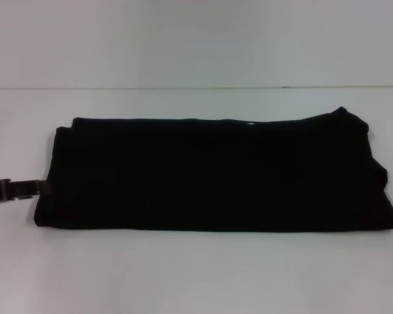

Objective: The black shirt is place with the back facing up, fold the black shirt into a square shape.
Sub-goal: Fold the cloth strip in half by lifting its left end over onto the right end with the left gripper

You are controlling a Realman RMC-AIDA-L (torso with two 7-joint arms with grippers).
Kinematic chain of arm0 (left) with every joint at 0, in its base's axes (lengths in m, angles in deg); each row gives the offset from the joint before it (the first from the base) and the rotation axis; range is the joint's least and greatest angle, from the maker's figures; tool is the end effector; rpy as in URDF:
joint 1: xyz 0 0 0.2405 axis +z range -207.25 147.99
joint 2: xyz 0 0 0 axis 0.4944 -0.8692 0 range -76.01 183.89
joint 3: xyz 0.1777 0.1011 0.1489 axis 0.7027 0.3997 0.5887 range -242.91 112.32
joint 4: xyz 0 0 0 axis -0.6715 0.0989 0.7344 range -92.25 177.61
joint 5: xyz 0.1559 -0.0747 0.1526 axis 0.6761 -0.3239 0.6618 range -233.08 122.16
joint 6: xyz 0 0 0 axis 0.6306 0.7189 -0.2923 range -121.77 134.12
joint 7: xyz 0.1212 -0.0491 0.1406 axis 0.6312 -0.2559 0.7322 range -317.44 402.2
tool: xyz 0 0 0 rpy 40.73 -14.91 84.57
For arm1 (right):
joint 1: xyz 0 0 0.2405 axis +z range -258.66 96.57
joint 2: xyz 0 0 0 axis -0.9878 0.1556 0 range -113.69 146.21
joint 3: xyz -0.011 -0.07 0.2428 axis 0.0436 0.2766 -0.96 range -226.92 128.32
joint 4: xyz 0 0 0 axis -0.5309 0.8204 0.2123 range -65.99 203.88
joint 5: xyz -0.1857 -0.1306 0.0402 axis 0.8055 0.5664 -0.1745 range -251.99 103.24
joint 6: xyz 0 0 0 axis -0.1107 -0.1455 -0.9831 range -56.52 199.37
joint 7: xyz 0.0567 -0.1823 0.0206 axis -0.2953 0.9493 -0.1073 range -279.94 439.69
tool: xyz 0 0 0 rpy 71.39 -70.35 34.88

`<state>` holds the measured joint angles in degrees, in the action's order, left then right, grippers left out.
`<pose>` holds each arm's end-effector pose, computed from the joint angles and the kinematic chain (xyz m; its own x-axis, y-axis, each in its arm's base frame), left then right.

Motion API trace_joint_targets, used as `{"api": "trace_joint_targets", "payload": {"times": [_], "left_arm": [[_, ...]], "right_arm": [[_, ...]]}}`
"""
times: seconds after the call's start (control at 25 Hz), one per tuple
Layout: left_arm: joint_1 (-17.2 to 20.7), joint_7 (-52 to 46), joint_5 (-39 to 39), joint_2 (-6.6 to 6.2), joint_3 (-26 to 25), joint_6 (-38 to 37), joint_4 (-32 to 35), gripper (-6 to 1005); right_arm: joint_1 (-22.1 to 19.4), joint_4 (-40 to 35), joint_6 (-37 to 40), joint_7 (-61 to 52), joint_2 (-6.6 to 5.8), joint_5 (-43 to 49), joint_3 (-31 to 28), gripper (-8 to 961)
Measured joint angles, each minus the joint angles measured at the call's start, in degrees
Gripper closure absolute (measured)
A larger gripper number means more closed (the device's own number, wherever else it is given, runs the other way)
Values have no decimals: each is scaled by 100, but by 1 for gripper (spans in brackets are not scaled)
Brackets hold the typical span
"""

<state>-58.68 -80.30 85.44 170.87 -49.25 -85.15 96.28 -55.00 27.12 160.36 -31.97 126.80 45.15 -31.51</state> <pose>-0.3484 0.3563 0.0612 0.2748 0.8091 0.5194 0.9615 -0.2343 -0.1438 0.3409 0.3728 0.0970 0.3126 -0.6156 -0.7234 -0.9245 -0.3721 -0.0828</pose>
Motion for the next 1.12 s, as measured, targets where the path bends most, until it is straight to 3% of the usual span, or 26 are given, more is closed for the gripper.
{"api": "trace_joint_targets", "payload": {"times": [0.28, 0.48, 0.8, 1.12], "left_arm": [[-353, -645, 343, -239, 12, -587, -614, 233], [-511, -945, 557, -290, 124, -704, -1002, 178], [-524, -1516, 759, -294, 183, -628, -1083, 114], [-599, -2135, 1182, -324, 193, -209, -1260, 118]], "right_arm": [[643, 133, -46, 450, 74, -1, 528, 276], [902, 173, -137, 928, 72, 12, 1050, 77], [1076, 111, 87, 1150, -58, 9, 1570, 30], [1128, 108, 73, 1275, -65, -22, 1526, 34]]}}
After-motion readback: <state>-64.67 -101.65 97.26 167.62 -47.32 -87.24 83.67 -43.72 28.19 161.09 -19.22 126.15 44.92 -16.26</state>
